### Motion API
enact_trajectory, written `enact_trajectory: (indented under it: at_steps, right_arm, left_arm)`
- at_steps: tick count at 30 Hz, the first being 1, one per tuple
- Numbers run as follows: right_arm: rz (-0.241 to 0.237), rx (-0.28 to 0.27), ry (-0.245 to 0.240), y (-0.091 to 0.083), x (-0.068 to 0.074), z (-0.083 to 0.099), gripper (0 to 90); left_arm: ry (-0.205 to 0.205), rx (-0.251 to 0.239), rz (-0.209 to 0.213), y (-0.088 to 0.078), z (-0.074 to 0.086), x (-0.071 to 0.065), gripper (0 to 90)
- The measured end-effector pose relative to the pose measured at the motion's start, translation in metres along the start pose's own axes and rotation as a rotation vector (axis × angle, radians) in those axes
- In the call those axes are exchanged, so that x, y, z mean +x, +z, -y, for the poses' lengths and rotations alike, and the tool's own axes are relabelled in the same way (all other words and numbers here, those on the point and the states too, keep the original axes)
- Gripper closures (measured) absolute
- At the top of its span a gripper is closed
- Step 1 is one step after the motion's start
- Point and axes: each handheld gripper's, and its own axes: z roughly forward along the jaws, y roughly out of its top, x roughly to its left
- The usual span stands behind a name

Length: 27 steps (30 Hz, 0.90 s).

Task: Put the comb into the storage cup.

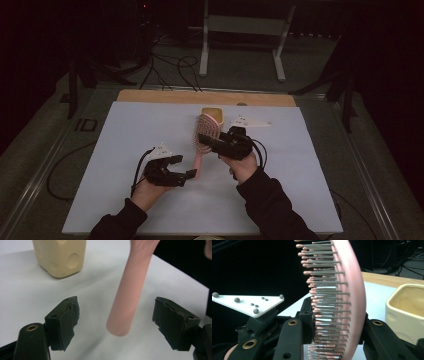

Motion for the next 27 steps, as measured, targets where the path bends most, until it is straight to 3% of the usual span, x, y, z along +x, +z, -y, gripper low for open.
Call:
enact_trajectory:
  at_steps: [6, 8, 15, 22, 27]
  right_arm:
    - [-0.008, -0.008, -0.010, -0.005, 0.000, -0.006, 64.1]
    - [-0.003, -0.013, -0.019, -0.007, 0.000, -0.009, 64.1]
    - [0.003, -0.028, -0.028, -0.014, -0.002, -0.017, 64.1]
    - [0.010, -0.037, -0.057, -0.018, -0.003, -0.024, 64.2]
    - [0.010, -0.043, -0.065, -0.019, -0.003, -0.027, 64.2]
  left_arm:
    - [0.013, 0.014, 0.017, -0.001, 0.001, 0.000, 8.8]
    - [0.036, 0.021, 0.016, -0.002, 0.001, -0.002, 8.8]
    - [0.060, 0.040, 0.037, -0.008, 0.006, -0.001, 4.4]
    - [0.048, 0.041, 0.044, -0.020, 0.016, 0.007, 0.2]
    - [0.043, 0.034, 0.016, -0.031, 0.024, 0.011, 0.1]
